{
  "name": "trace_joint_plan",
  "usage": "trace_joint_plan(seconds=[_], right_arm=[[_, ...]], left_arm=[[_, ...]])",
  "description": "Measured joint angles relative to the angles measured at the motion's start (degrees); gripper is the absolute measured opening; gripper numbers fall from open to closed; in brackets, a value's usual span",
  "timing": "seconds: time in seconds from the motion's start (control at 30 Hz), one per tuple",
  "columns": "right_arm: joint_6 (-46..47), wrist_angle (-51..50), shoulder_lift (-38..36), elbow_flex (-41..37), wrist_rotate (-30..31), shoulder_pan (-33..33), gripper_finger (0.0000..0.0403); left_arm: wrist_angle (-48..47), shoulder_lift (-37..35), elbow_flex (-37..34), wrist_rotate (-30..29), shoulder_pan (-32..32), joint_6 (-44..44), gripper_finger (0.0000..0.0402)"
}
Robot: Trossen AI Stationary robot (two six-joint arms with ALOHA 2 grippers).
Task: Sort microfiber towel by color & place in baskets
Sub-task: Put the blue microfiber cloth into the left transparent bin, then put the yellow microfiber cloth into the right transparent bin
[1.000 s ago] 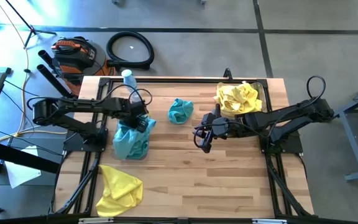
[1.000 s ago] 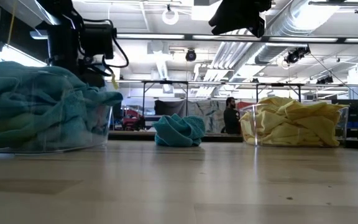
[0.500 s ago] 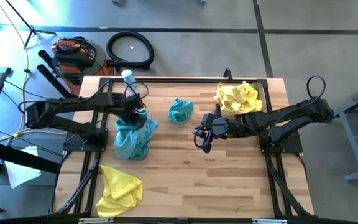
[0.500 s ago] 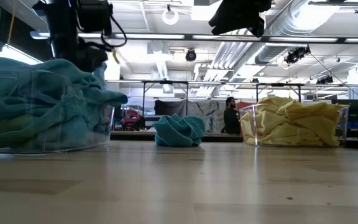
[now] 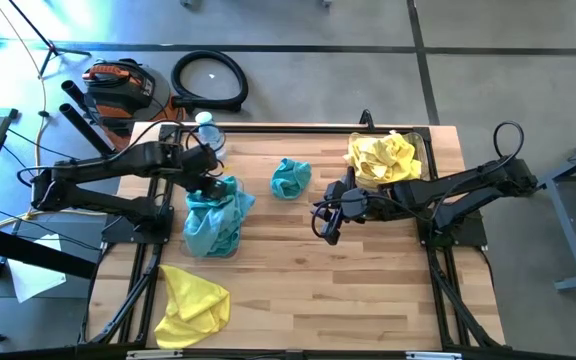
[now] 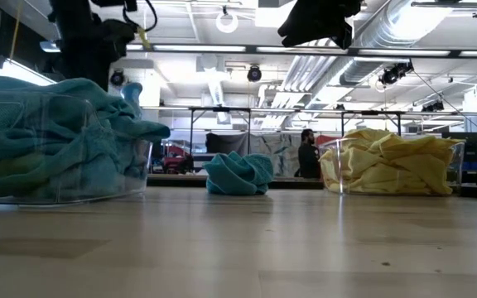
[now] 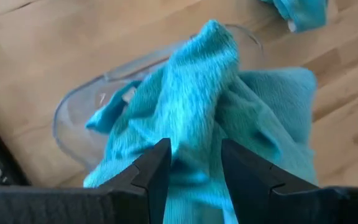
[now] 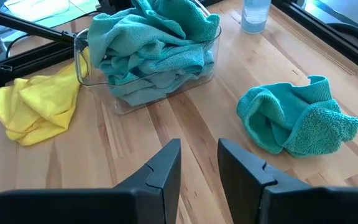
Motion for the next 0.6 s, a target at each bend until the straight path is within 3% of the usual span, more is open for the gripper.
trace_joint_plan(seconds=[0.23,0.6], right_arm=[[0.46,0.00,0.00,0.00,0.88,0.00,0.0101],[5.61,0.00,0.00,0.00,0.97,0.13,0.0101]], left_arm=[[-2.91,-3.98,3.29,-0.12,-7.56,-6.44,0.0131],[-2.42,-3.75,3.31,-7.12,-31.40,-19.21,0.0131]])
